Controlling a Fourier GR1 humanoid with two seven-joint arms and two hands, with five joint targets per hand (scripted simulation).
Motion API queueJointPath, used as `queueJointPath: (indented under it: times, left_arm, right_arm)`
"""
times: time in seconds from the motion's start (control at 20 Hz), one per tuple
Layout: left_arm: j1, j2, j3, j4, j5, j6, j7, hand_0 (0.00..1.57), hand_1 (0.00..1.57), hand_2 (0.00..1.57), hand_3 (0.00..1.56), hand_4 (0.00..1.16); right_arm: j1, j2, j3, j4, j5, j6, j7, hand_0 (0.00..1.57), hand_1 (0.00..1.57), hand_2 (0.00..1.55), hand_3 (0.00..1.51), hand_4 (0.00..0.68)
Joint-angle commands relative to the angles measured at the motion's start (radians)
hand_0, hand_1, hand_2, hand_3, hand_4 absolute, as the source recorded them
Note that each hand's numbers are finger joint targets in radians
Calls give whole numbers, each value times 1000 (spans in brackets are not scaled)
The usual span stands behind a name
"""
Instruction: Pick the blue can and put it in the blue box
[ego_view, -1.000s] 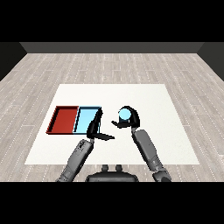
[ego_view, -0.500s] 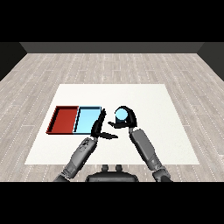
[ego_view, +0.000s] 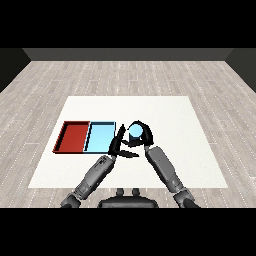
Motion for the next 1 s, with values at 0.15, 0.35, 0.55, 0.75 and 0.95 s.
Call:
queueJointPath:
  times: [0.15, 0.35, 0.55, 0.75, 0.95]
  left_arm:
    - [-52, 0, -101, 146, 120, 61, -122, 0, 0, 0, 0, 0]
    - [-39, 0, -69, 121, 79, 23, -91, 0, 0, 0, 0, 0]
    - [-125, 0, -79, 174, 133, 69, -49, 0, 0, 0, 0, 0]
    - [-67, 0, -49, 55, 43, 67, 41, 0, 0, 0, 0, 0]
    - [-132, 0, -72, 54, 78, 115, 63, 0, 0, 0, 0, 0]
  right_arm:
    - [4, 1, 49, -39, 15, -32, 28, 1428, 1428, 1461, 1376, 559]
    - [32, 1, -20, 68, -29, 74, -111, 1433, 1433, 1465, 1376, 558]
    - [3, 1, 96, -8, -45, -54, -25, 1428, 1428, 1463, 1381, 552]
    - [-9, 1, 40, 37, -41, 30, -54, 1428, 1428, 1461, 1376, 551]
    - [-31, 1, 104, -29, -64, -75, 36, 1431, 1431, 1462, 1374, 533]
